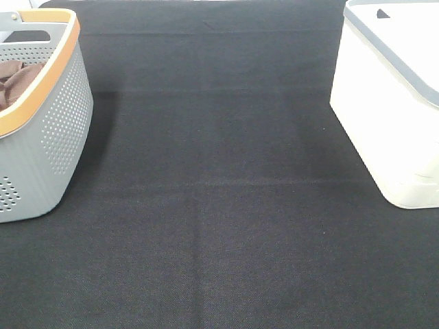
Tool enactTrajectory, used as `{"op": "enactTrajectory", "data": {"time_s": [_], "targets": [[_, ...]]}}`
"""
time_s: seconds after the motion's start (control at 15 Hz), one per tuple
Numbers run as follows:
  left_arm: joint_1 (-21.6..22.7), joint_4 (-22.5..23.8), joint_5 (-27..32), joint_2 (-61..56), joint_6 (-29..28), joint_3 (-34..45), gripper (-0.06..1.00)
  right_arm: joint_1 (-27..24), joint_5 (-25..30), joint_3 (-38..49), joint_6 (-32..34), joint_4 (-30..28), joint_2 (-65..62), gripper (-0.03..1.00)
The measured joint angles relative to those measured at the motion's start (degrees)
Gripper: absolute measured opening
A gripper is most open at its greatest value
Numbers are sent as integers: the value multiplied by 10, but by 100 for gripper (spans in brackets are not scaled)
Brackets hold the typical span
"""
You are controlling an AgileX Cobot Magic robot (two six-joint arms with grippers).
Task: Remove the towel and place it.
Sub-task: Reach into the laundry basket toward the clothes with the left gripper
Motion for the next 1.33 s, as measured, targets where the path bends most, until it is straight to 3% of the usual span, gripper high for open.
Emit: {"op": "enactTrajectory", "data": {"time_s": [1.33], "targets": [[0, 0, 0, 0, 0, 0, 69, 0, 0, 0, 0, 0, 0, 67]]}}
